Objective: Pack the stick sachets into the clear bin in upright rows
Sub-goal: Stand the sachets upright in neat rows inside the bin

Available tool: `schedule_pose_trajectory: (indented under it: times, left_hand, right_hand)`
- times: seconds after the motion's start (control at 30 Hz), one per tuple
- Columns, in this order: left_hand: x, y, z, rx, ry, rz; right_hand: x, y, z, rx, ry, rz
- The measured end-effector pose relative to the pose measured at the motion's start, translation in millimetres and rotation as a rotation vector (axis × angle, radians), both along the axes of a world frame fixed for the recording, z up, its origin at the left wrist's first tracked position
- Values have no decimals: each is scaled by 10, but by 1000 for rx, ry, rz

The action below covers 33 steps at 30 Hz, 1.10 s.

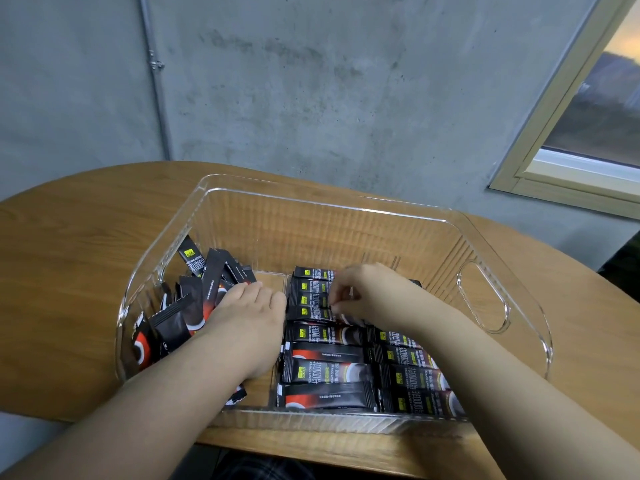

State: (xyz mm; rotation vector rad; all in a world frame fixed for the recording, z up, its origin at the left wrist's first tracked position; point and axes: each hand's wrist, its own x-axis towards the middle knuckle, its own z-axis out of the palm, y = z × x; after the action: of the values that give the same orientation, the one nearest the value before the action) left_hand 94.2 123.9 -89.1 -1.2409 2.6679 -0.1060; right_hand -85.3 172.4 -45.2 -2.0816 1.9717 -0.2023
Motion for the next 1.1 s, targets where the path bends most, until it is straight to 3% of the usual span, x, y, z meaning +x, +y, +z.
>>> schedule_pose_trajectory:
  times: [0.2,0.53,0.83,1.1]
  left_hand:
    - [-15,-3,8,-9,-144,-25]
    - [-48,16,58,23,-283,-50]
    - [-86,-36,24,61,-260,-10]
    - [-82,-49,16,74,-256,-24]
  right_hand:
    - [-31,-225,158,-31,54,-32]
    - [352,-829,161,72,-156,20]
    - [712,-1172,93,359,-20,-55]
    - [833,-1183,31,412,-83,-97]
